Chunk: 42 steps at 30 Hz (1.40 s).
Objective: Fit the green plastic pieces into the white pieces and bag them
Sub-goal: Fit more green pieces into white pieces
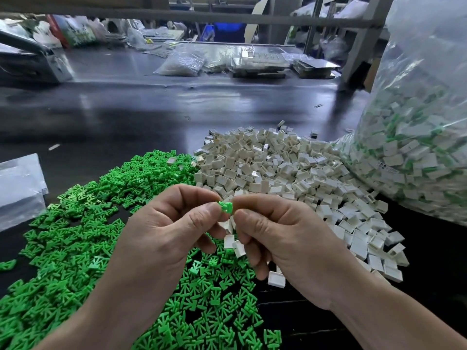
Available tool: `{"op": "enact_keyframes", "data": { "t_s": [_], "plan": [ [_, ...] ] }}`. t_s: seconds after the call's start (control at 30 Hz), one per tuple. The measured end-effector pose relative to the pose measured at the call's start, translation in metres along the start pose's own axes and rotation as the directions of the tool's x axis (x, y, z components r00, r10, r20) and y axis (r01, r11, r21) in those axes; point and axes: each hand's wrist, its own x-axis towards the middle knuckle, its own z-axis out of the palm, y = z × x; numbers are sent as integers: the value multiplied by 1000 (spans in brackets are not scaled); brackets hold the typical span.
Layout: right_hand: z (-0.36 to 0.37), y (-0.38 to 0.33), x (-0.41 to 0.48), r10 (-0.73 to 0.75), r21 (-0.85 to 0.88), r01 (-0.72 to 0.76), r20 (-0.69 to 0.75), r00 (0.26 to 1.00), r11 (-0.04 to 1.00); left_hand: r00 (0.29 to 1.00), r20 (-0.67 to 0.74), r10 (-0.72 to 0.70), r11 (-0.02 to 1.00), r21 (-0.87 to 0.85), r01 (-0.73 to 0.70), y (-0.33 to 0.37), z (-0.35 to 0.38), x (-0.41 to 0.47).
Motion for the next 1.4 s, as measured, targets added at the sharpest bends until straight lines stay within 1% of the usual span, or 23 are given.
{"op": "enact_keyframes", "data": {
  "t_s": [0.07,0.1,0.23,0.37,0.5,0.7,0.8,0.9,0.97,1.03,1.1,1.13,1.23,1.3,1.4],
  "plan": [
    [-1,3,-1,-34,-122,38,31,999,992,1000,-4,8,999,34,-8,0,1,0],
    [0,3,-1,-49,-141,56,53,997,988,1000,-8,13,998,57,-13,-1,1,0],
    [1,1,1,-44,-26,47,105,993,999,999,-33,36,988,150,-30,-1,1,-1],
    [-1,3,2,-67,-20,68,71,995,997,997,-38,67,970,235,-57,-1,1,-3],
    [-2,6,2,-78,-21,78,21,997,997,994,-52,100,956,282,-81,-1,1,-3],
    [-4,2,2,-88,25,87,16,996,996,993,-61,104,949,306,-81,-1,1,-3],
    [-5,0,1,-63,40,61,43,997,997,994,-63,90,967,244,-72,-2,1,-2],
    [-4,0,1,-43,38,42,39,998,998,994,-48,95,968,238,-81,-3,1,-2],
    [-5,1,1,-21,-14,21,38,999,1000,992,-47,113,967,233,-99,-3,0,-2],
    [-6,4,0,-4,-135,7,25,1000,991,989,-46,143,964,233,-128,-2,-1,-2],
    [-5,6,-1,-18,-238,21,13,1000,971,983,-2,181,942,289,-173,0,0,-4],
    [-4,7,-1,-29,-254,31,11,1000,967,982,28,187,925,330,-186,1,1,-6],
    [-4,6,-1,-48,-191,44,-14,999,981,981,55,188,894,405,-194,2,3,-8],
    [-5,4,-1,-61,-138,56,-28,998,989,984,36,177,899,401,-176,2,4,-8],
    [-4,5,0,-56,-74,56,-5,998,996,987,15,159,904,400,-152,2,4,-8]
  ]
}}
